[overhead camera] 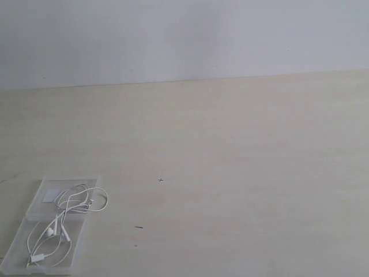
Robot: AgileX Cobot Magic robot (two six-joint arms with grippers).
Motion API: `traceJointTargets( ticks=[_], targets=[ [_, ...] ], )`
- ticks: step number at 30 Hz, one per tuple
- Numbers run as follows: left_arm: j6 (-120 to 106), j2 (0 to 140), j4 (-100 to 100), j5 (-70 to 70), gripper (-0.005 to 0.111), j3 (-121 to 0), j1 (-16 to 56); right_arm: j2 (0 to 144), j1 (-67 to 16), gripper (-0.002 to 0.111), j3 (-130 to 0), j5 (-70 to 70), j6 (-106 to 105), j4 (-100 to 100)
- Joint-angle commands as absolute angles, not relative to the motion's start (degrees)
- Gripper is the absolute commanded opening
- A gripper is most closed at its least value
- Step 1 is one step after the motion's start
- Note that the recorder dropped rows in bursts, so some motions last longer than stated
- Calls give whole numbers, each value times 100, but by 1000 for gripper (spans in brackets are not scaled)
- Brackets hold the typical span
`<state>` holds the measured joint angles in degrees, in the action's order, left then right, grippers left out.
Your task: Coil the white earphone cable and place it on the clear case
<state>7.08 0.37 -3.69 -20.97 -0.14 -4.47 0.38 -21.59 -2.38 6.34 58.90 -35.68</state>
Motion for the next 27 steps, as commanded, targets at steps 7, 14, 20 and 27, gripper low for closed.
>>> traceJointTargets(
  ticks=[7, 14, 20, 27],
  targets=[
    [730, 0, -355, -2064, 0, 0, -461, 0, -2130, 0, 0, -499, 3102, -307],
    [730, 0, -355, -2064, 0, 0, -461, 0, -2130, 0, 0, 876, 2039, -490],
    [730, 0, -355, -2064, 0, 0, -461, 0, -2130, 0, 0, 1657, 2016, -504],
    [730, 0, -355, -2064, 0, 0, -461, 0, -1671, 0, 0, 1666, 1604, -491]
  ],
)
